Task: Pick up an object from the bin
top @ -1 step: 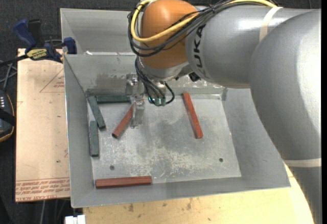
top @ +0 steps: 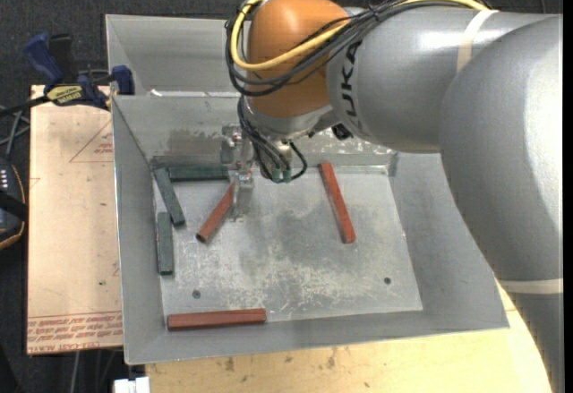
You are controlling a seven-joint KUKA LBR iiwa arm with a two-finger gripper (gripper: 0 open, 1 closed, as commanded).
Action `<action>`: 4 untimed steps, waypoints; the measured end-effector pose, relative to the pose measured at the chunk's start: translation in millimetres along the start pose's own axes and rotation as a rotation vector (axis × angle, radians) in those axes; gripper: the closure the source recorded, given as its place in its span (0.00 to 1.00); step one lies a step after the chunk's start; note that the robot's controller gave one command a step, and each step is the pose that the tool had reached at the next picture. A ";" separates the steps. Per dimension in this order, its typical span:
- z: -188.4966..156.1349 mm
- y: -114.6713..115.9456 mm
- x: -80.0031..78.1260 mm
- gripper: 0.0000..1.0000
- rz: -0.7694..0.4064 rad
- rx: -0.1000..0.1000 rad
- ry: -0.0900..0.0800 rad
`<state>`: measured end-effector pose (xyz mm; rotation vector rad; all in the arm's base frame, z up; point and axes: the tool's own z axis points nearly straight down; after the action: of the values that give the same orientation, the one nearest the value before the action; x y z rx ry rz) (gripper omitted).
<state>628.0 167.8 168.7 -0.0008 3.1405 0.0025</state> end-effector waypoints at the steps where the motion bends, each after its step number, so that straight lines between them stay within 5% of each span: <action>1: 40.6 0.9 -3.5 0.00 -0.044 -0.002 -0.010; 2: 98.4 26.2 -9.1 1.00 -0.295 -0.001 -0.002; 3: 98.4 26.1 -9.1 1.00 -0.295 -0.001 -0.002; 4: 35.6 2.1 -15.8 1.00 -0.263 -0.001 -0.002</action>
Offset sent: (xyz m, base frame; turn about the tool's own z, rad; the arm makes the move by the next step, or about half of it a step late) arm 0.0086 0.0255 -0.0987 -0.2974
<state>643.9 170.0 133.1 -0.4128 3.1114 0.0031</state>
